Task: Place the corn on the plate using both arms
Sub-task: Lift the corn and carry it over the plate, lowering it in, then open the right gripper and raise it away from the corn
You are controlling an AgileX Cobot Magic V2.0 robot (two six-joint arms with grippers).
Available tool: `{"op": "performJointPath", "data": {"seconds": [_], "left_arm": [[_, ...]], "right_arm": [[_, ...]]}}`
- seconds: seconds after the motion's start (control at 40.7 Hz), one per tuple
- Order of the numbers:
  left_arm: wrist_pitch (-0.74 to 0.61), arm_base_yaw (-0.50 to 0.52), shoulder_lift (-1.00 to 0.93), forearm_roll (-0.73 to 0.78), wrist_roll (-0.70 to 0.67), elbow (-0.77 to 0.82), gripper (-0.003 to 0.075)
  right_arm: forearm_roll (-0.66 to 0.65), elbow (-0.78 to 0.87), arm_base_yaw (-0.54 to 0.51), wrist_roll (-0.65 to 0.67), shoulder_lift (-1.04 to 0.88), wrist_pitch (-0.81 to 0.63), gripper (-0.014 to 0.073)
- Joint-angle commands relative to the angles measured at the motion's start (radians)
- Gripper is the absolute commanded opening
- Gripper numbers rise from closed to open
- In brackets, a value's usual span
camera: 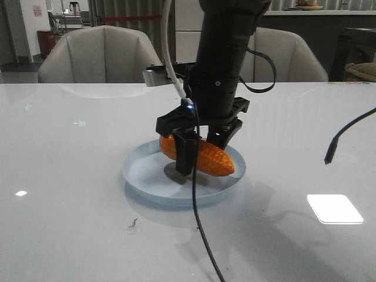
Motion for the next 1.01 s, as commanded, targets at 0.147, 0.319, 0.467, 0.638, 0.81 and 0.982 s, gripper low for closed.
{"op": "performJointPath", "data": {"seconds": [0.147, 0.319, 0.467, 0.638, 0.81, 0.982], "left_arm": [[-0.071, -0.001, 0.004, -0.016, -0.004, -0.029, 0.0407], [-0.071, -0.001, 0.004, -0.016, -0.004, -0.029, 0.0407], [-0.071, -0.001, 0.004, -0.016, -0.004, -0.029, 0.0407], [-0.071, -0.001, 0.004, -0.016, -0.004, -0.029, 0.0407], [-0.071, -0.001, 0.004, -0.016, -0.004, -0.029, 0.0407], [-0.071, -0.001, 0.004, -0.016, -0.004, -0.029, 0.0407]], "right_arm": [[0.028, -0.033, -0.001, -0.010, -0.065, -0.006, 0.0553], [0.030, -0.035, -0.001, -0.010, -0.069, 0.012, 0.0594], [0.030, -0.083, -0.001, -0.007, -0.084, 0.039, 0.0594], [0.030, -0.186, -0.008, 0.051, -0.143, 0.044, 0.0594], [0.028, -0.260, -0.036, 0.073, -0.237, 0.058, 0.0594], [0.013, -0.261, -0.099, 0.117, -0.363, 0.116, 0.0594]]}}
